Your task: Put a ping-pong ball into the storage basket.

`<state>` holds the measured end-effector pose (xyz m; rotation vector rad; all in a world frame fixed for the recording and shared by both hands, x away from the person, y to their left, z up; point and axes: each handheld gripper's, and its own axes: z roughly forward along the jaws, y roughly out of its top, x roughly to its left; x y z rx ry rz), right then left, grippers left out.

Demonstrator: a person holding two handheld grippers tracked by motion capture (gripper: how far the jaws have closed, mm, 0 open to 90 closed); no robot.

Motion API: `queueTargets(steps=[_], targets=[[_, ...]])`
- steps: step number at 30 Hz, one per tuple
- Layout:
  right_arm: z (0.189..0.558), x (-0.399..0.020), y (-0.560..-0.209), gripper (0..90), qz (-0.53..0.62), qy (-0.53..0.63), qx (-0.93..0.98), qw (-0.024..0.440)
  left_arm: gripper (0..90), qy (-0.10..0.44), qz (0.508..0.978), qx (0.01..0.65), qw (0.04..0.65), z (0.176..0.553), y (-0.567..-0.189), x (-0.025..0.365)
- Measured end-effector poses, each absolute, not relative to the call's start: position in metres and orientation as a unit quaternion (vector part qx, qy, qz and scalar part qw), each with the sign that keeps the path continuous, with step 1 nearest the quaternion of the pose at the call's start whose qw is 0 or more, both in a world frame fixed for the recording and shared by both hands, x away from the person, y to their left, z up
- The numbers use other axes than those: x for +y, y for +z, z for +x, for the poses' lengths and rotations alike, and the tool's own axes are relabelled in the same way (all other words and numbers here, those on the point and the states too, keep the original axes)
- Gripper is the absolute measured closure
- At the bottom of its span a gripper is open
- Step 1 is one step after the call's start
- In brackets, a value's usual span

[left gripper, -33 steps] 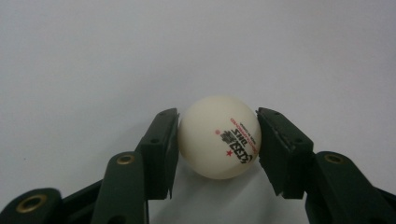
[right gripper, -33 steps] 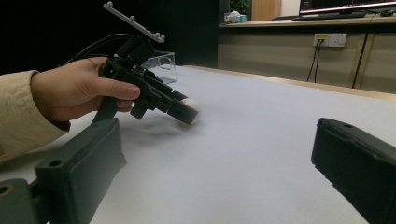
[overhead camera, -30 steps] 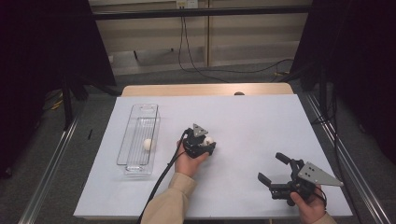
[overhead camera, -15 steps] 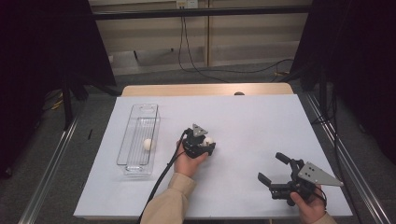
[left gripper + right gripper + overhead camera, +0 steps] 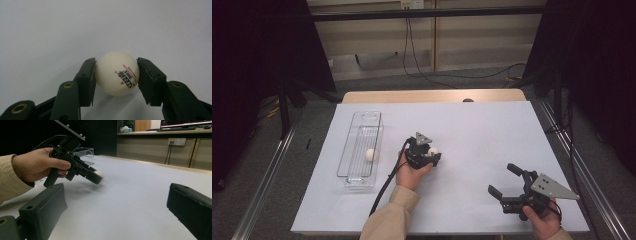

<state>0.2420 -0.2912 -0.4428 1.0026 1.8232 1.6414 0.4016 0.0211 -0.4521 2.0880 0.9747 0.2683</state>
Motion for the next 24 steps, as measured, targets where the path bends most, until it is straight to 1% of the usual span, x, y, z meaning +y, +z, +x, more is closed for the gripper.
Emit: queueTargets(steps=[24], targets=[[0.242, -0.29, -0.443, 1.9, 0.365, 0.601, 0.669, 0.243, 51.2, 0.095, 0.822, 0.396, 0.398, 0.397, -0.435, 0.037]])
